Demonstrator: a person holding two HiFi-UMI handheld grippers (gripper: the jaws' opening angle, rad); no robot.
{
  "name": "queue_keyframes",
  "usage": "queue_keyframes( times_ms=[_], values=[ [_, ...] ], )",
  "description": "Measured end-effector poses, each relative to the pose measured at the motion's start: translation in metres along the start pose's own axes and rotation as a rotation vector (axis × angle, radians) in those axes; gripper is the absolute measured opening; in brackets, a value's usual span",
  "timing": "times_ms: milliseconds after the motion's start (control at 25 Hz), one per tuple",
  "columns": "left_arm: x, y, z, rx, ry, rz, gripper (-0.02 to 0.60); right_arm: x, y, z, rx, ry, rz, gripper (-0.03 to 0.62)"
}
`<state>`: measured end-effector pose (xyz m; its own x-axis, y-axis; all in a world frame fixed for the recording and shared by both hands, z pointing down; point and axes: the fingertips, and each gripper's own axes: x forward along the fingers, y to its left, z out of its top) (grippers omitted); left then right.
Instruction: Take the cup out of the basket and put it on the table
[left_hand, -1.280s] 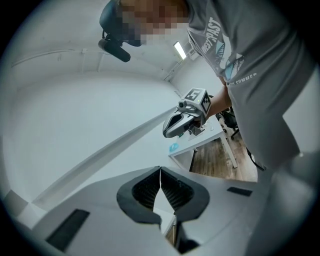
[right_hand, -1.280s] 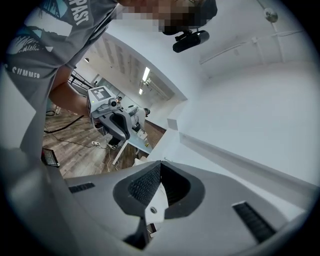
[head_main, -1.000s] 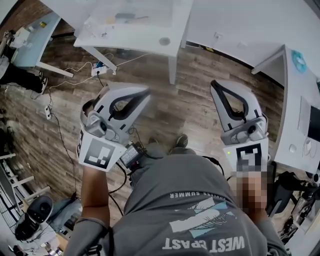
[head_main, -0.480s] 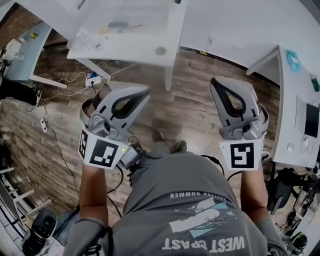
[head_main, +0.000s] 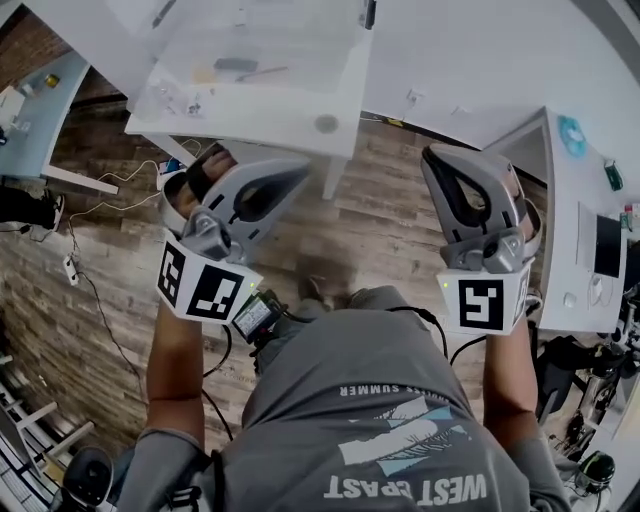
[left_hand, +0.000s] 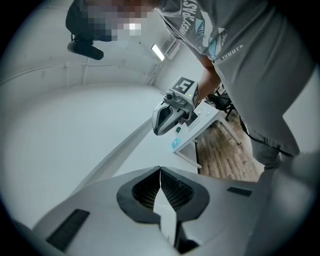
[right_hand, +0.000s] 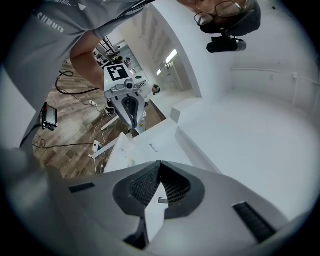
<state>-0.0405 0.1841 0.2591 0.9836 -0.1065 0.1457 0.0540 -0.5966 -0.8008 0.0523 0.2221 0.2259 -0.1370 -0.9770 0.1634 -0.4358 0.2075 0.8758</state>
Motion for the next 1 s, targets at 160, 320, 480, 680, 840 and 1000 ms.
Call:
queue_keyframes(
  times_ms=[160, 320, 480, 680, 840, 1000],
  values=[
    [0.014, 0.005, -0.011, 0.044, 0.006, -0.026, 0.015, 0.015, -0.002, -0.005, -0.007, -0.007, 0.018, 0.011],
    [0.034, 0.005, -0.02, 0.065, 0.02, -0.059, 0.015, 0.027, -0.003, -0.02, -0.001, -0.02, 0.036, 0.011],
    [0.058, 0.012, -0.022, 0.063, 0.042, -0.067, 0.015, 0.037, -0.015, -0.041, 0.018, -0.049, 0.041, 0.011],
    [0.087, 0.031, -0.027, 0.058, 0.09, -0.057, 0.015, 0.053, -0.035, -0.069, 0.06, -0.099, 0.038, 0.011],
    [0.107, 0.035, -0.031, 0.05, 0.14, -0.05, 0.015, 0.061, -0.049, -0.093, 0.087, -0.137, 0.044, 0.011],
    [0.123, 0.035, -0.039, 0.03, 0.172, -0.049, 0.015, 0.073, -0.054, -0.112, 0.104, -0.154, 0.062, 0.011]
  ],
)
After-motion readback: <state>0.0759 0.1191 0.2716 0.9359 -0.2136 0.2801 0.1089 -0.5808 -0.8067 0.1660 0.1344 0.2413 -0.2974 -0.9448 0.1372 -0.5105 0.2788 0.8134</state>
